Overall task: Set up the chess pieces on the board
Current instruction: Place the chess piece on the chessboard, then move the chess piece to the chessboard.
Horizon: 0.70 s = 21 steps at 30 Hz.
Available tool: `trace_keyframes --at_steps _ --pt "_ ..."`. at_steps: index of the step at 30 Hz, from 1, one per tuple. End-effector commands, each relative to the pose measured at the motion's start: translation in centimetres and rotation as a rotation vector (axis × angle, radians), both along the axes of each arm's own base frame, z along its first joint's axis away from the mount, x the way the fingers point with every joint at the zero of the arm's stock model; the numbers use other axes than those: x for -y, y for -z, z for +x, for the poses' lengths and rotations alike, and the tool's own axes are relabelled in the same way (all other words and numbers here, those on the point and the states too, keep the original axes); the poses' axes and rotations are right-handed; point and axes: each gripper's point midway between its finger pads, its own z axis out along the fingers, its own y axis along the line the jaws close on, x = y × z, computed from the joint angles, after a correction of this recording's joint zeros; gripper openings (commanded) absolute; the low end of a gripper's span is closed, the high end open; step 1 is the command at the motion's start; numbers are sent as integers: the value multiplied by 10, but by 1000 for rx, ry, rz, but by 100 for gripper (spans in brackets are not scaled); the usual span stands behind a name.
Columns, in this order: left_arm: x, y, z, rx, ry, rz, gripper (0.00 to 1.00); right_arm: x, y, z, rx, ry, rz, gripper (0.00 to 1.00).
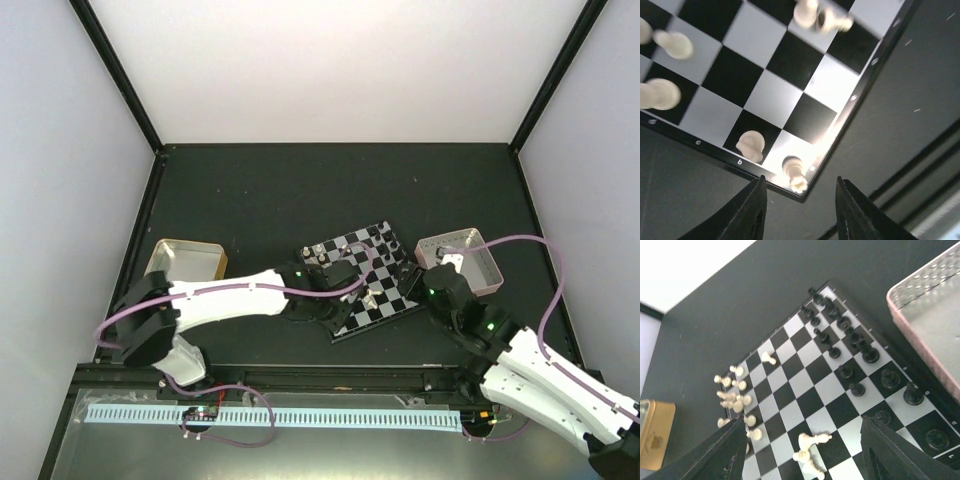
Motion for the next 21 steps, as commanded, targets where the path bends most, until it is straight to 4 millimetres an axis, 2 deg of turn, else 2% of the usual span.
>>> trace_keyframes --at_steps 1,4,8,11,16,19,21 --pt "8 -70 25 152 -58 -177 41 -26 8 -4 -34 -164 -32 64" --pt "-6 -100 42 275 -123 -238 43 -42 26 -6 -110 -249 -77 62" --pt "-33 -130 51 395 -205 -319 45 -60 58 -9 -233 -338 -147 53" --pt "-56 -138 52 462 -259 -370 49 -70 77 -6 -289 -368 -197 49" --pt "-93 -152 48 550 -326 -443 52 -86 84 2 -327 -395 -299 41" --pt "-116 -155 46 593 -354 -431 54 -95 87 6 -346 -413 -344 33" --pt "-130 -156 43 614 -367 -418 55 -97 93 6 -368 -418 -376 31"
